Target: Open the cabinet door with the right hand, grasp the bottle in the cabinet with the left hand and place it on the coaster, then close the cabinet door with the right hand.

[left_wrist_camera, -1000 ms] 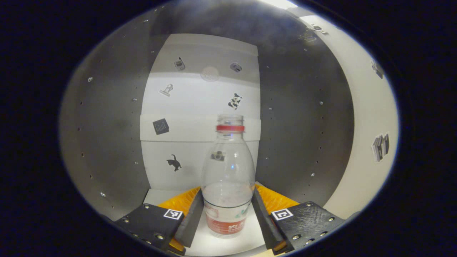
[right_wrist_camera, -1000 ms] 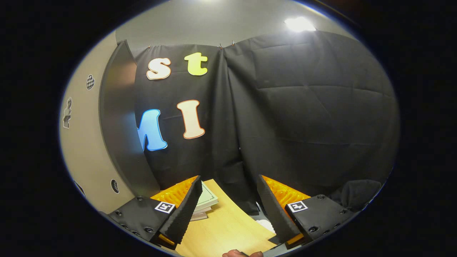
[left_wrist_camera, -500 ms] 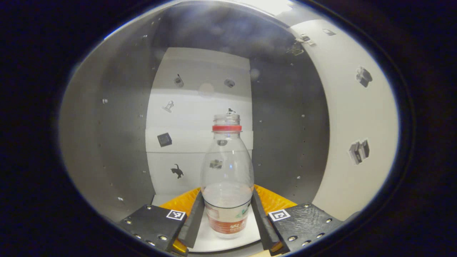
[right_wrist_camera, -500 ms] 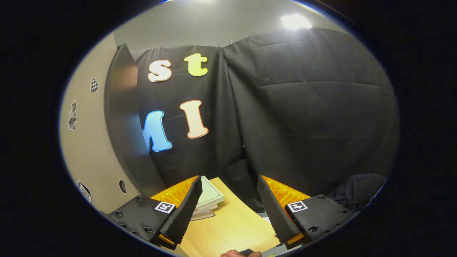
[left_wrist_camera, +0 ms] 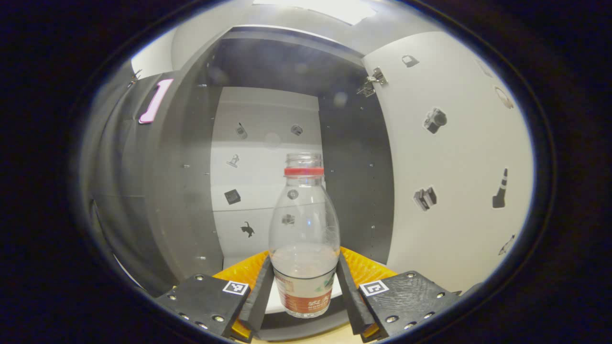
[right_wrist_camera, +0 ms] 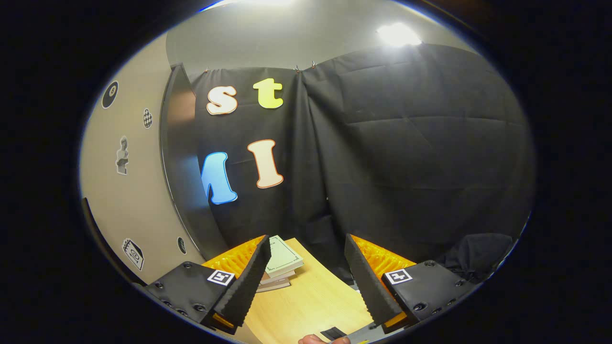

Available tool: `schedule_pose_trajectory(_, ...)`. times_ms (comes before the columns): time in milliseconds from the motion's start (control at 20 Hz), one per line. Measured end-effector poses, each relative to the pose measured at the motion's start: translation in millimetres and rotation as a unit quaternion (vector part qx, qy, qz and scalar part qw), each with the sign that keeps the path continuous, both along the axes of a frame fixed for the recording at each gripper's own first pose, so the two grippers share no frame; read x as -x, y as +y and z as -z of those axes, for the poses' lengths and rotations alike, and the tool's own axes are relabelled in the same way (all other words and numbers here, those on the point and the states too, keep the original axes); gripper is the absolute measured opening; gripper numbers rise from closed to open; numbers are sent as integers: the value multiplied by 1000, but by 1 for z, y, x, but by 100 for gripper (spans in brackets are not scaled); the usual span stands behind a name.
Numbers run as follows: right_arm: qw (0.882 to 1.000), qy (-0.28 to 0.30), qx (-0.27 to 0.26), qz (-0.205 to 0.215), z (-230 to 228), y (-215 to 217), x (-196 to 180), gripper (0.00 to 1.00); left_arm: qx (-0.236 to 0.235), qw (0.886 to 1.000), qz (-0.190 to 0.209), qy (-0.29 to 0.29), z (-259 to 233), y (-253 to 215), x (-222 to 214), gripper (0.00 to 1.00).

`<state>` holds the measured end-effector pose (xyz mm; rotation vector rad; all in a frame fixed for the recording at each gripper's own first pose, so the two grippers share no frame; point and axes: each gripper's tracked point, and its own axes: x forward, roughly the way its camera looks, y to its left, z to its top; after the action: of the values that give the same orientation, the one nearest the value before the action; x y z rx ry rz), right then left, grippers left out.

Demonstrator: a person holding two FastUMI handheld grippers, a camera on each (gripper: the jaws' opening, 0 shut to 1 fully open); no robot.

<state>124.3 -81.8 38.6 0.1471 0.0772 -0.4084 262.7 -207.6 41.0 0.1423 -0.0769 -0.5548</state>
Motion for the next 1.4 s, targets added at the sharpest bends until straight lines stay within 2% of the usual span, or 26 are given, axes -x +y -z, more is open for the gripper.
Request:
schedule_pose_trajectory(50, 1000, -3, -4, 1, 0, 3, 6, 93, -4, 1000, -3, -2, 3, 10, 9, 67)
schedule_pose_trajectory(300, 1000, -12, -17, 1, 8, 17, 32, 93, -13, 1000, -20, 12, 30, 62, 54, 70)
schedule_pose_trajectory(400, 1000, -17, -20, -15, 8, 30, 39, 93, -11, 999, -33, 16, 42, 88, 71, 67)
schedule_pose_trajectory(700, 999, -35, -20, -27, 4, 47, 55, 93, -3, 995, -92, 32, 91, 176, 109, 67)
schedule_pose_trajectory(950, 999, -35, -10, -33, 7, 59, 62, 93, 12, 988, -150, 23, 140, 238, 129, 69)
schedule_pose_trajectory(1000, 999, -30, -9, -35, 10, 61, 64, 93, 14, 987, -159, 23, 153, 247, 133, 72)
schedule_pose_trajectory(1100, 999, -15, -9, -41, 15, 66, 66, 93, 24, 985, -170, 32, 181, 258, 141, 67)
schedule_pose_trajectory(1150, 999, -11, -6, -44, 15, 69, 68, 93, 27, 983, -175, 37, 194, 263, 144, 69)
schedule_pose_trajectory(1200, 999, -9, 0, -45, 13, 70, 68, 98, 29, 982, -180, 43, 209, 268, 148, 69)
schedule_pose_trajectory(1400, 999, -8, 17, -47, 9, 73, 69, 98, 12, 978, -198, 57, 262, 280, 151, 69)
